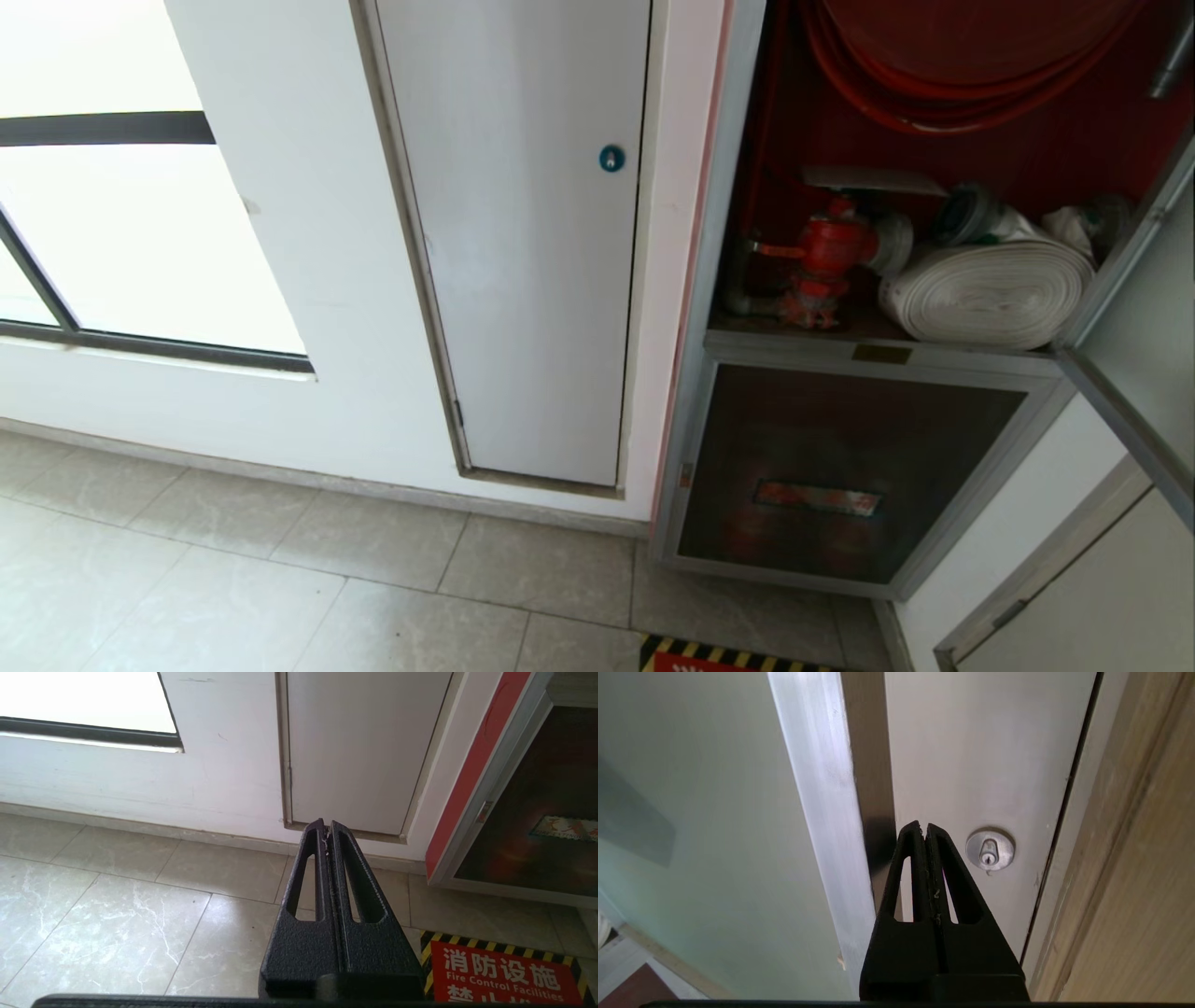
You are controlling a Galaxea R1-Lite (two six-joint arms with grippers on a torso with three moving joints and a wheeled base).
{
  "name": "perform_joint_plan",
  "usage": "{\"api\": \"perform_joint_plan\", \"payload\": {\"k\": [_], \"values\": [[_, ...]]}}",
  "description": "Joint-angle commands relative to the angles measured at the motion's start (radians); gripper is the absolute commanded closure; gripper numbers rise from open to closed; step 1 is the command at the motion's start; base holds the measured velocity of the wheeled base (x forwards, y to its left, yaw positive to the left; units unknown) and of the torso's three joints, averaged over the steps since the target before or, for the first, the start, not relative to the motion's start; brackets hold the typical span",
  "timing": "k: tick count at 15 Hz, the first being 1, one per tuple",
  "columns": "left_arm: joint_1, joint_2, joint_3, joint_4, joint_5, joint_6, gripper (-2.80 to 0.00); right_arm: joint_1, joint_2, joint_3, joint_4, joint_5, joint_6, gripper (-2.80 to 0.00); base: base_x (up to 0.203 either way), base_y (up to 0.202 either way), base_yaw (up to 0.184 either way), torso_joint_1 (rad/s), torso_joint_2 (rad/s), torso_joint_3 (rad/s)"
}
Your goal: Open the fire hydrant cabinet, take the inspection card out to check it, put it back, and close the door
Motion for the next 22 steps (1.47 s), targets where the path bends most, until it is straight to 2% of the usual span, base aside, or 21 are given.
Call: {"api": "perform_joint_plan", "payload": {"k": [1, 5, 9, 12, 22], "values": [[0.0, 0.001, 0.0, 0.0, 0.0, -0.002, 0.0, -0.005, 0.03, -0.027, -0.004, 0.001, 0.001, 0.0, 0.0, 0.0, 0.0, 0.0, 0.0, 0.0], [0.0, 0.001, 0.0, 0.0, 0.0, 0.0, 0.0, -0.004, 0.062, -0.033, -0.08, 0.03, -0.004, 0.0, 0.0, 0.0, 0.0, 0.0, 0.0, 0.0], [0.0, 0.001, 0.0, 0.0, 0.0, -0.002, 0.0, -0.002, 0.064, -0.026, -0.086, 0.09, -0.007, 0.0, 0.0, 0.0, 0.0, 0.0, 0.0, 0.0], [0.0, 0.001, 0.0, 0.0, 0.0, 0.0, 0.0, 0.021, 0.039, -0.011, -0.082, 0.098, -0.007, 0.0, 0.0, 0.0, 0.0, 0.0, 0.0, 0.0], [0.0, 0.001, 0.0, 0.0, 0.0, 0.0, 0.0, 0.269, -0.095, 0.068, -0.081, 0.099, -0.023, 0.0, 0.0, 0.0, 0.0, 0.0, 0.0, 0.0]]}}
